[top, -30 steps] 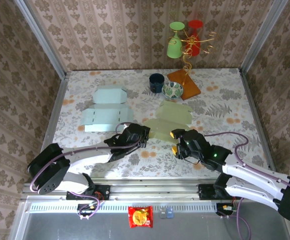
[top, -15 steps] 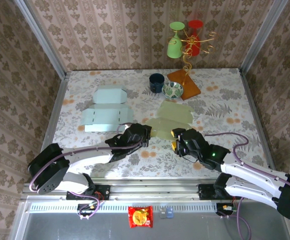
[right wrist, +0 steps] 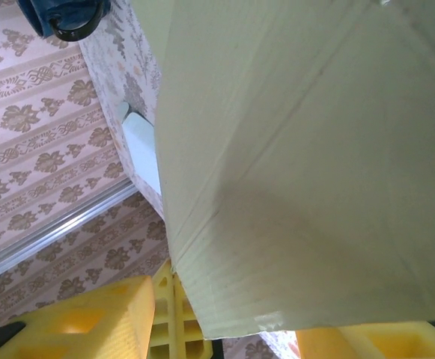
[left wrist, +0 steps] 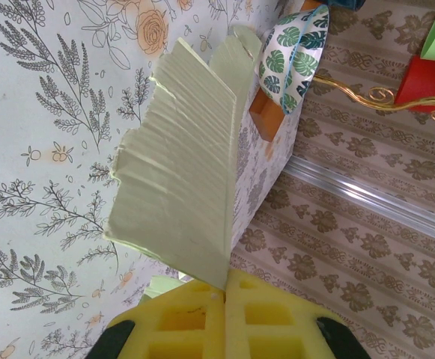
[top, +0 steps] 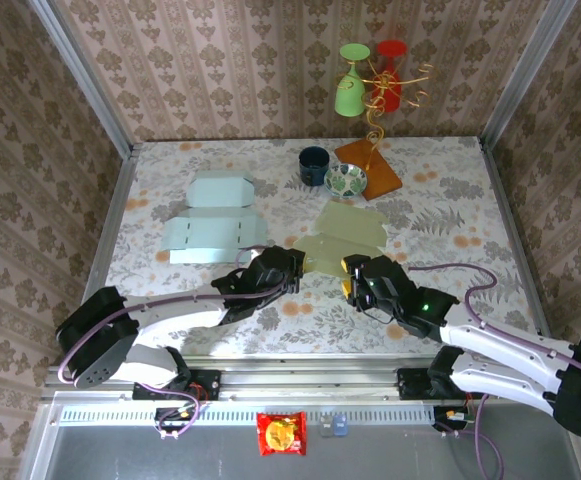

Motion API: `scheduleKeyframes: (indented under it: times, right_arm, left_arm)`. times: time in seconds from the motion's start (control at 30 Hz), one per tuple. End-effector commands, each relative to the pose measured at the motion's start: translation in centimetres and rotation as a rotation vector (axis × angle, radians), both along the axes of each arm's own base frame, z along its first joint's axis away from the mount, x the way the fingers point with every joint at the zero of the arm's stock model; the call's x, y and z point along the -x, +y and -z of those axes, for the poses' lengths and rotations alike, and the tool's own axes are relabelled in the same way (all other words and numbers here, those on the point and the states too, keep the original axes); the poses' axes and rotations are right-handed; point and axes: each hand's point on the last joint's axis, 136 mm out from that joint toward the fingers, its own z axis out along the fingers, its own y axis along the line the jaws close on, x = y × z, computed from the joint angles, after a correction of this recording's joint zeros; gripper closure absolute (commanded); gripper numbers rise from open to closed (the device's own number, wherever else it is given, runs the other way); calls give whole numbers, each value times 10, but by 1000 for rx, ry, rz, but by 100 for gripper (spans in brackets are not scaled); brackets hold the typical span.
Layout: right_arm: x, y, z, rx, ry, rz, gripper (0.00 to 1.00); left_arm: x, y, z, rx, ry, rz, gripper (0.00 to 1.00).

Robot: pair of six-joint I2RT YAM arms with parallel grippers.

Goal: Fold the paper box

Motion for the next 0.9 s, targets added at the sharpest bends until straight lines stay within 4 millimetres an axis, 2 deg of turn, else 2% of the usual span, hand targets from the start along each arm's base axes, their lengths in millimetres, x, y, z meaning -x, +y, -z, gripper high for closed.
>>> scheduleKeyframes:
  times: [0.0,0.17,0.23,0.3,0.4,0.57,0.67,0.8,0.87]
  right_arm:
    - [-7,-3,-5,13,-22,47,48]
    - [-4,-2,-9,22,-19,34,50]
    - [1,1,-11,23,-13,17,46]
    - [6,0,-9,26,-8,19,37]
    - [6,-6,-2,19,-8,52,32]
    - [1,-4,-1,10,-15,70,32]
    - [3,2,0,-4,2,51,31]
    - [7,0,2,13,13,49,28]
    - [7,-4,6,16,16,66,32]
  left_arm:
    - [-3,-4,-8,29,-6,-25,100]
    - [-3,-3,-8,31,-5,-28,100]
    - [-4,-1,-7,27,-4,-33,100]
    - [-6,0,-7,26,-8,-34,100]
    - [-7,-1,-8,30,-13,-30,100]
    - [-6,0,-7,30,-11,-27,100]
    - [-7,0,-9,31,-16,-30,100]
    - [-9,1,-10,30,-20,-33,100]
    - [-9,1,-11,29,-24,-30,100]
